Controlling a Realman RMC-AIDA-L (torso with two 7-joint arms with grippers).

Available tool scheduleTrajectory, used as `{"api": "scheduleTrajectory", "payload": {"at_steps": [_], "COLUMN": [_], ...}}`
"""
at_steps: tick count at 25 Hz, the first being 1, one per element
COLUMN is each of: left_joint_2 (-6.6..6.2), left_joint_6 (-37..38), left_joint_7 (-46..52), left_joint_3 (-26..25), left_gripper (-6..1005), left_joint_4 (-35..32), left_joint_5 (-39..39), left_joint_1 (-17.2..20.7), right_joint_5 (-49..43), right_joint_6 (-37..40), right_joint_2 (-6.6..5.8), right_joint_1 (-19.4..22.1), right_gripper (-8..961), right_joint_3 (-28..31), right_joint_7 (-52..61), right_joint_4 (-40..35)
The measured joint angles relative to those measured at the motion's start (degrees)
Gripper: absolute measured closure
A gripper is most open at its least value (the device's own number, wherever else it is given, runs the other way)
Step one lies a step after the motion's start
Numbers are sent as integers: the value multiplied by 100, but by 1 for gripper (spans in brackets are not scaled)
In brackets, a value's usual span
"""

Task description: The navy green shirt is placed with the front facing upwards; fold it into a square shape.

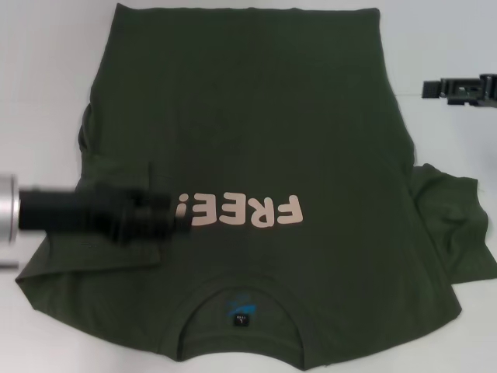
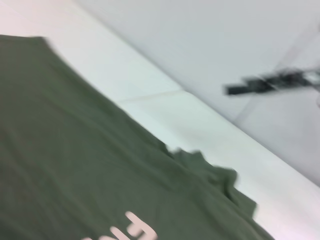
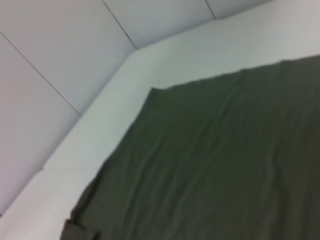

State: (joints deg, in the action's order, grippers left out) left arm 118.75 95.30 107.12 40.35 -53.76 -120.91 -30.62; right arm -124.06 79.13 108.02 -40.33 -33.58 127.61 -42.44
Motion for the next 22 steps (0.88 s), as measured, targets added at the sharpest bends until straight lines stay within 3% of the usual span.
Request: {"api": "scheduleTrajectory", "payload": {"at_steps": [2,6,16,22], "left_joint_2": [129,243,305,345], "left_joint_6": [117,225,383,242], "left_joint_7": [-445,-430,-146,-89], "left_joint_3": [-2,11,-13,-18], "left_gripper": [405,305,275,274], "left_joint_4": [-91,-186,-32,-29], "left_joint_5": [63,62,105,113], "left_joint_1": [332,615,537,457], "right_joint_5": [-119,-485,-1475,-2009], "right_joint_6": [117,592,1337,1120], "right_joint_2": [-67,-139,-272,-224], "right_joint_1": [59,197,678,713], "right_gripper": [183,184,186,188], "right_joint_3": [-8,39,226,342], "right_joint_7": [111,478,1506,1636], "right_joint_4": [-7,-257,-664,-597]}}
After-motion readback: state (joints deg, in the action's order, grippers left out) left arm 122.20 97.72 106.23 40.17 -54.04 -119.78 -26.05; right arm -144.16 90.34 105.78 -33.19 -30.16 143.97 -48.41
